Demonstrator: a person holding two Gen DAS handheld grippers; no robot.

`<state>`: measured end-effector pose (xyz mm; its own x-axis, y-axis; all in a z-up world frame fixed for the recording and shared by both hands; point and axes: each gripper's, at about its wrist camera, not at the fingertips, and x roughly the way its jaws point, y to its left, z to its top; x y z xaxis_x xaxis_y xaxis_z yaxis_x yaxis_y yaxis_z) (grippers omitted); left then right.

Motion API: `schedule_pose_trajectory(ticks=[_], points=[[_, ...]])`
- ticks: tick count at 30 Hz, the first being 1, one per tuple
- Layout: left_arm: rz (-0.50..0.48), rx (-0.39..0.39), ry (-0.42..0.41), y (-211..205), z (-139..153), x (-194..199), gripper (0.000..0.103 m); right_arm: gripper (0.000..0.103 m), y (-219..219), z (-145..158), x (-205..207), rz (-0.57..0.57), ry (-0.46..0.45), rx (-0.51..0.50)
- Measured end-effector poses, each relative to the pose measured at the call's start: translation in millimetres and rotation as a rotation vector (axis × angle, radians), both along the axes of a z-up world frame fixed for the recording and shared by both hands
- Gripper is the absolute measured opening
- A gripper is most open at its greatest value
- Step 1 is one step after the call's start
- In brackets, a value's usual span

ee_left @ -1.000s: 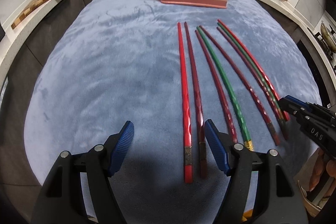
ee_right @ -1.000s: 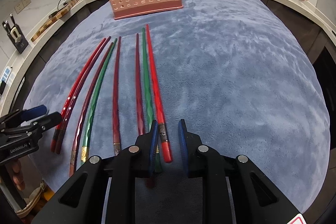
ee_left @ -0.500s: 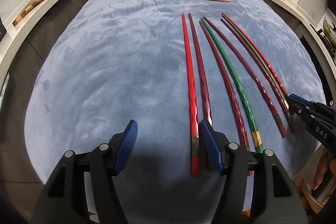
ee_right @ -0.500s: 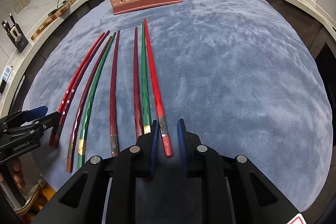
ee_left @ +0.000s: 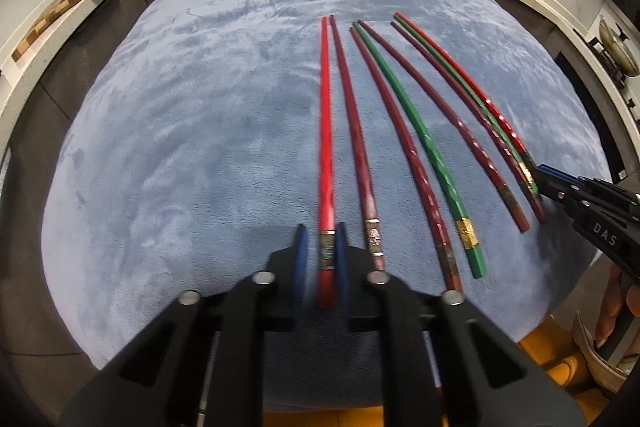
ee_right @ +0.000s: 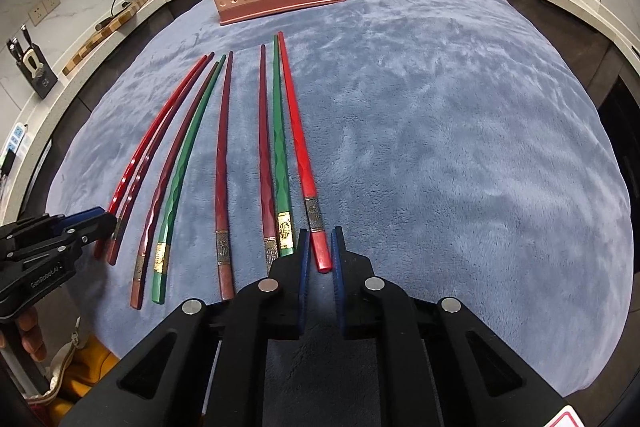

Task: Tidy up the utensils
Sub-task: 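Grasp a red chopstick with the left tool while the right tool grasps another, then lift the red chopsticks with both tools and lower them into the pink caddy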

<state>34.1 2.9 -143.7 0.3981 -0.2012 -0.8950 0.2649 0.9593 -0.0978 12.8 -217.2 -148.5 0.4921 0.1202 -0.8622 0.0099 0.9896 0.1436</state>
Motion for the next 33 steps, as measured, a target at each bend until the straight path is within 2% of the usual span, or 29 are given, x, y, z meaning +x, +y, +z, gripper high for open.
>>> schedule_pose_trajectory(ticks=[5, 9, 15, 24, 33], points=[[-0.004, -0.029, -0.017, 5, 12, -3, 0.007, 0.009, -2, 12, -5, -0.003, -0.021, 0.015], [0.009, -0.059, -0.061, 12, 38, -6, 0.007, 0.009, -5, 33, -9, -0.008, -0.065, 0.033], [0.031, -0.115, -0.168, 18, 94, 4, 0.007, 0.008, -12, 92, -5, -0.015, -0.19, 0.062], [0.032, -0.158, -0.365, 14, 179, 61, 0.007, 0.007, -29, 179, 43, -0.018, -0.377, 0.071], [0.019, -0.15, -0.529, -1, 246, 127, 0.007, 0.007, -42, 239, 101, -0.039, -0.511, 0.095]])
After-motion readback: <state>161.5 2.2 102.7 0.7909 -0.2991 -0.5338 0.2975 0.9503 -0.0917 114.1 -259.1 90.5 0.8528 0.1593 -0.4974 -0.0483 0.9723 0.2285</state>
